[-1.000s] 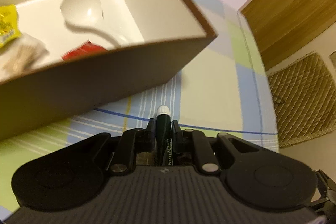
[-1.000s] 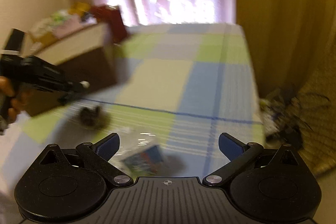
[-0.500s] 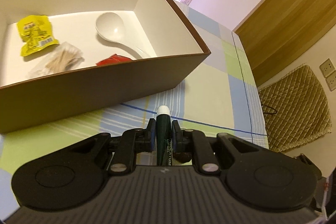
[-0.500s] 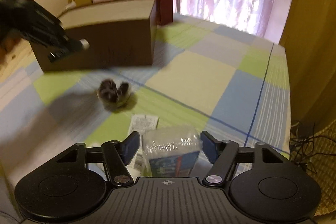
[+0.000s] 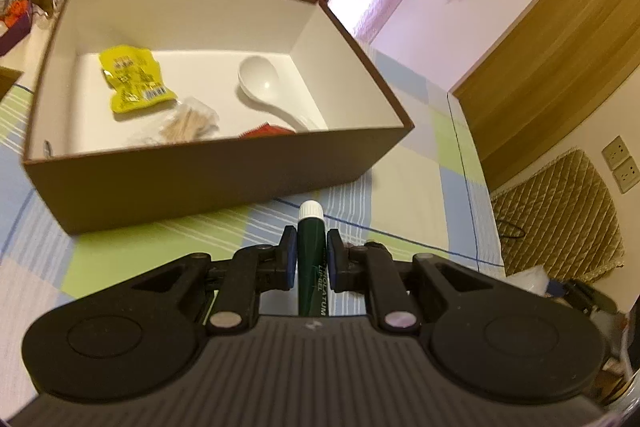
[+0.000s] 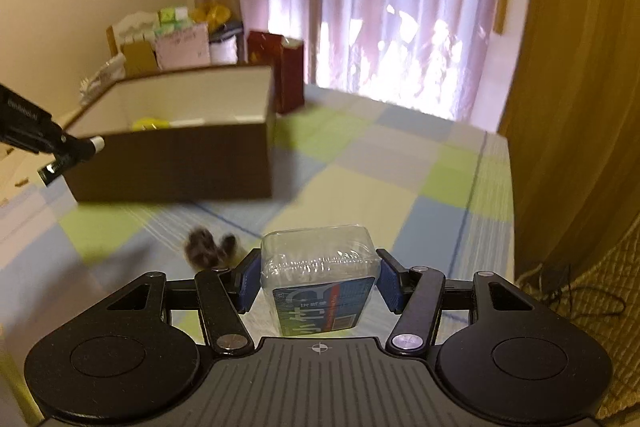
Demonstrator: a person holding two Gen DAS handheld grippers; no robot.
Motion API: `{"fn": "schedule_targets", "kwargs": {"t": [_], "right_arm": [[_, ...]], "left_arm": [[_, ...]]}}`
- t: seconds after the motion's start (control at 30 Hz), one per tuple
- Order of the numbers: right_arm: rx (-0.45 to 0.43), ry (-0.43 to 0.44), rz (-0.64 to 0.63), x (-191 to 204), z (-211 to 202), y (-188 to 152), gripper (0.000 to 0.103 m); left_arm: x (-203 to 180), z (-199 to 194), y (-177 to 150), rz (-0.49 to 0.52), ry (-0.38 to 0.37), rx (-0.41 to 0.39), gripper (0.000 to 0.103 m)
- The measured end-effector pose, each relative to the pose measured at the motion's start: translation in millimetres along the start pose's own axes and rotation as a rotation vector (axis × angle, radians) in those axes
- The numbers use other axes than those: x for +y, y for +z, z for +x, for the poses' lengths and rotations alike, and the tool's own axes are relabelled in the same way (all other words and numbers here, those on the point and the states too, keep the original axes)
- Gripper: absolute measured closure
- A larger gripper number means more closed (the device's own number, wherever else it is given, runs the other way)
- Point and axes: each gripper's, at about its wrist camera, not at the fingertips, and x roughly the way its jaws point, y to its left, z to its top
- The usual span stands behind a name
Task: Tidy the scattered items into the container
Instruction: 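Grasp the green marker with the left tool while the right tool grasps the clear plastic box, then carry the green marker and clear plastic box over the brown box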
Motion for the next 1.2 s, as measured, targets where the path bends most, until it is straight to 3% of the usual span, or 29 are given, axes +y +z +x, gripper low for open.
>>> {"fn": "schedule_targets", "kwargs": {"t": [0.63, 1.2], "right_arm": [[-0.116, 0.153, -0.064, 88, 20, 79, 0.042], [-0.184, 0.214, -0.042, 119, 76, 160, 0.042]], "left_arm": [[42, -69, 31, 0.059, 0.014, -0.132, 0.092], [72, -75, 76, 0.133, 0.001, -0.168, 0.092]]}}
